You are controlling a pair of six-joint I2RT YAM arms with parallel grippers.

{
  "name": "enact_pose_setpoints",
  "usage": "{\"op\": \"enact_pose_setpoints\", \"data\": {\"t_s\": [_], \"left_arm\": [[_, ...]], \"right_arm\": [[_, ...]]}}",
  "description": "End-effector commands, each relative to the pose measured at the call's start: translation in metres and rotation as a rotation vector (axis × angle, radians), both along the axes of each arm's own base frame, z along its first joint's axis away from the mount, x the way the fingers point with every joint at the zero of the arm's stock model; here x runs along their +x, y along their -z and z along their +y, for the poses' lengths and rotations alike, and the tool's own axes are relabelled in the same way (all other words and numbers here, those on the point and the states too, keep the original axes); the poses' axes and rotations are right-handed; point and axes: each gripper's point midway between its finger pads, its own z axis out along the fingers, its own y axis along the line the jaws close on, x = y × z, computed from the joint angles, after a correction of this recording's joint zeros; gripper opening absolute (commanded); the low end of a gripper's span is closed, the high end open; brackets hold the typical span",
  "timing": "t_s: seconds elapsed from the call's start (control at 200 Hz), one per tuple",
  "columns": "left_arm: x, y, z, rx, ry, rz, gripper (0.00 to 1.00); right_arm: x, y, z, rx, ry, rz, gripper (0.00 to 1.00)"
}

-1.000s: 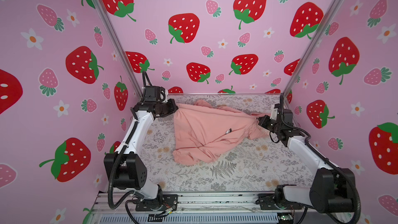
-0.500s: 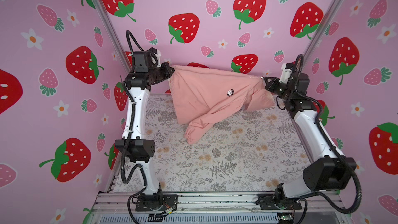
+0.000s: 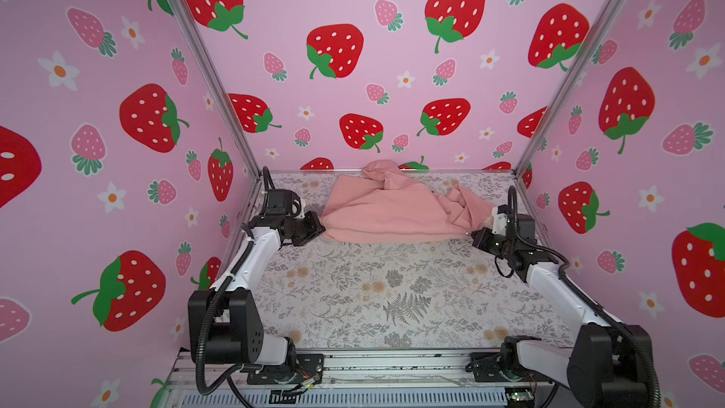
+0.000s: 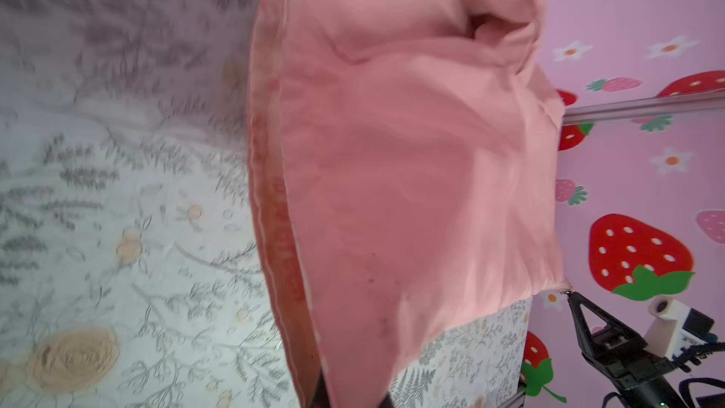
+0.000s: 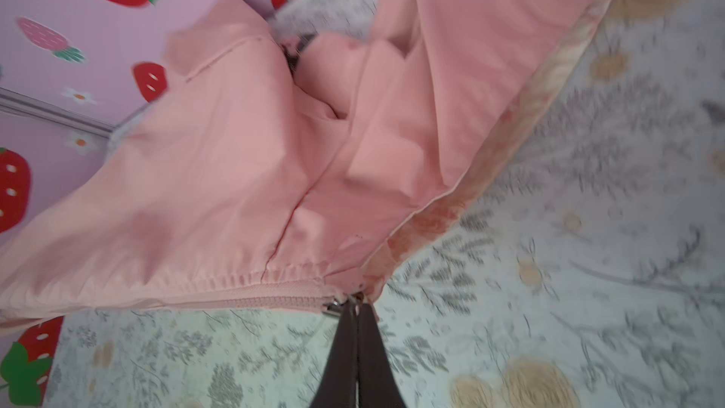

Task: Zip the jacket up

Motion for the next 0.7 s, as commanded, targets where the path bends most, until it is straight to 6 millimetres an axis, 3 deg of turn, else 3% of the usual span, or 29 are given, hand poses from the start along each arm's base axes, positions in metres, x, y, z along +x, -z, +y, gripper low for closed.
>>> {"op": "enact_pose_setpoints", "data": {"t_s": [0.0, 0.03, 0.105, 0.11, 0.12, 0.13, 0.14, 0.15, 0.3, 0.435, 0.54, 0.65, 0.695], "left_arm": [[0.016, -0.011, 0.026, 0.108, -0.062, -0.088, 0.00], [0.018, -0.007, 0.031, 0.123, -0.079, -0.072, 0.04], [0.023, -0.012, 0.041, 0.129, -0.114, -0.072, 0.34], [0.023, -0.013, 0.042, 0.132, -0.117, -0.075, 0.39], [0.024, -0.016, 0.043, 0.138, -0.122, -0.081, 0.68], [0.025, -0.018, 0.045, 0.144, -0.125, -0.086, 0.87], [0.025, -0.020, 0.045, 0.149, -0.128, -0.091, 0.97], [0.025, -0.023, 0.047, 0.155, -0.131, -0.099, 1.00], [0.031, -0.084, 0.058, 0.227, -0.143, -0.254, 0.99], [0.029, -0.153, 0.065, 0.290, -0.164, -0.478, 0.99], [0.026, -0.202, 0.074, 0.342, -0.224, -0.715, 0.99], [0.019, -0.226, 0.074, 0.430, -0.207, -0.998, 0.99], [0.013, -0.217, 0.076, 0.433, -0.235, -1.054, 0.99]], "right_arm": [[0.018, -0.006, -0.023, -0.105, 0.076, -0.029, 0.21], [0.022, -0.005, -0.027, -0.123, 0.091, -0.021, 0.33], [0.031, -0.012, -0.038, -0.174, 0.136, -0.026, 0.63], [0.032, -0.014, -0.039, -0.177, 0.141, -0.030, 0.64], [0.033, -0.017, -0.041, -0.182, 0.148, -0.035, 0.67], [0.034, -0.018, -0.042, -0.188, 0.154, -0.038, 0.70], [0.035, -0.020, -0.043, -0.194, 0.160, -0.043, 0.73], [0.036, -0.023, -0.045, -0.200, 0.167, -0.049, 0.75], [0.045, -0.074, -0.068, -0.297, 0.257, -0.153, 0.90], [0.042, -0.131, -0.097, -0.359, 0.425, -0.299, 0.94], [0.036, -0.179, -0.084, -0.352, 0.338, -0.531, 1.00], [0.008, -0.203, -0.094, -0.338, 0.416, -0.766, 1.00], [-0.006, -0.205, -0.097, -0.342, 0.436, -0.856, 0.99]]}}
